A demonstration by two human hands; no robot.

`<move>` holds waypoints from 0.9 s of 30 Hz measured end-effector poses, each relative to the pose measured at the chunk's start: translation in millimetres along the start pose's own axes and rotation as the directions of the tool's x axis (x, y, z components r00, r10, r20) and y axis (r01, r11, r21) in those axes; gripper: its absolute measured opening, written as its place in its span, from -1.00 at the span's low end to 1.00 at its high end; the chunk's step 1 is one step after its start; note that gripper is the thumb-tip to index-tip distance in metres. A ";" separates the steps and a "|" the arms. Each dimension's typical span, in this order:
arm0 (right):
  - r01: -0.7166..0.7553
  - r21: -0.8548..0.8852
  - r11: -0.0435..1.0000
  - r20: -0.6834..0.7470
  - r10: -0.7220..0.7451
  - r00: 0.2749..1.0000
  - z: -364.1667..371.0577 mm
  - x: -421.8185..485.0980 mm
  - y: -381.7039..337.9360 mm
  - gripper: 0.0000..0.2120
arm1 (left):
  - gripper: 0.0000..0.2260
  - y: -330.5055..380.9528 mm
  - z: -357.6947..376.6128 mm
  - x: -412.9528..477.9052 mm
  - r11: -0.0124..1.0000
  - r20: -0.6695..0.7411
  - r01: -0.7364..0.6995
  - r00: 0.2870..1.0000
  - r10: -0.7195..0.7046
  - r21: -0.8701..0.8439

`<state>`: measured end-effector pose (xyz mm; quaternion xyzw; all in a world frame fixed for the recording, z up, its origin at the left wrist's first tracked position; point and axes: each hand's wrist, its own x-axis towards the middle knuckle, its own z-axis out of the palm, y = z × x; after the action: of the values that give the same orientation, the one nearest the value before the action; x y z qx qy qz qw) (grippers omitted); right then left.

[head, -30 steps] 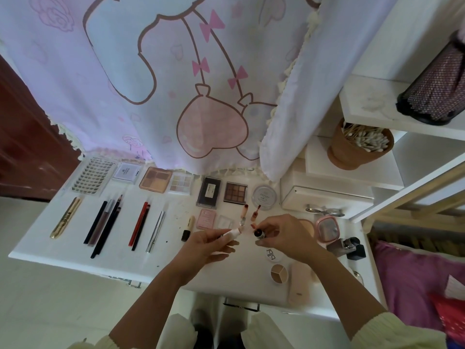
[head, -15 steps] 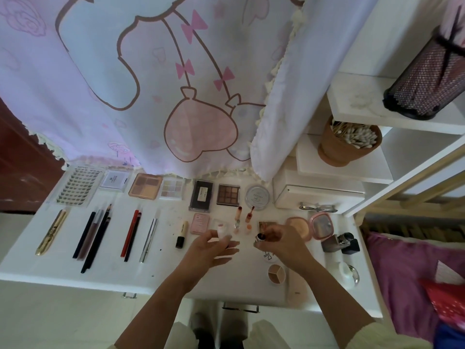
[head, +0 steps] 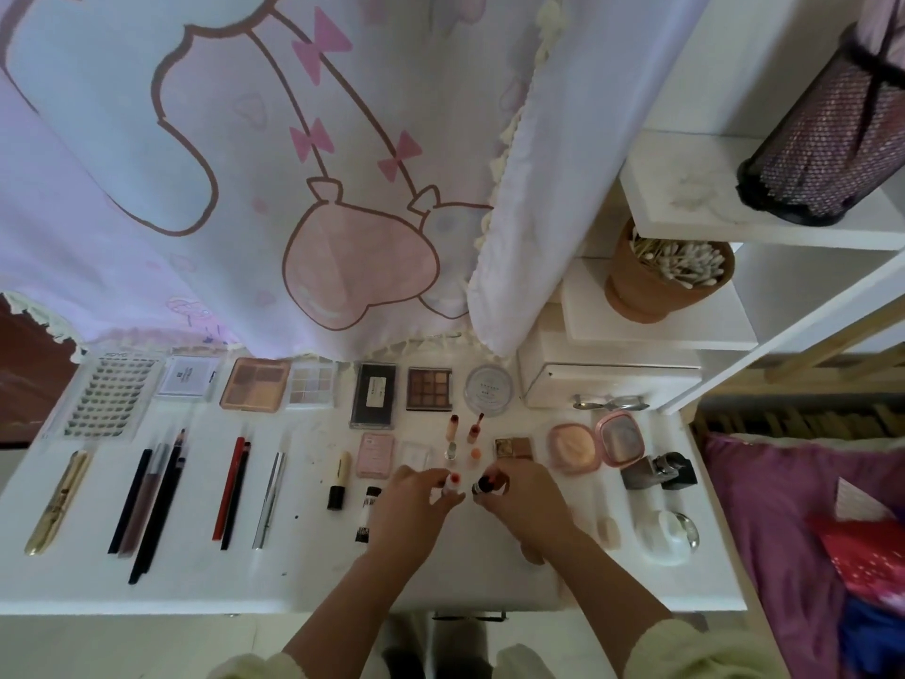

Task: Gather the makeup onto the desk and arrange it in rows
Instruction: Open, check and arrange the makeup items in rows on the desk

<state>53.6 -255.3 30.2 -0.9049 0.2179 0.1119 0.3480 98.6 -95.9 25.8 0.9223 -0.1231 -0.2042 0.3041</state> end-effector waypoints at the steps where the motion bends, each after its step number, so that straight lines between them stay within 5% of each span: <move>1: 0.000 -0.033 0.999 -0.006 0.000 1.000 1.1 2.7 0.2 -0.87 | -0.71 1.1 1.6 2.4 1.000 0.007 0.007 1.000 -0.007 0.004; 27: 0.141 -0.323 0.936 -0.005 -0.151 0.989 22.8 24.1 8.1 -0.80 | -0.77 -15.8 19.7 21.8 0.996 -0.032 -0.050 0.998 0.052 0.071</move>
<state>69.8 -252.7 0.2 -0.9647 0.1342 0.1064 0.1999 110.7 -101.2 -4.9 0.9323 -0.1487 -0.1763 0.2785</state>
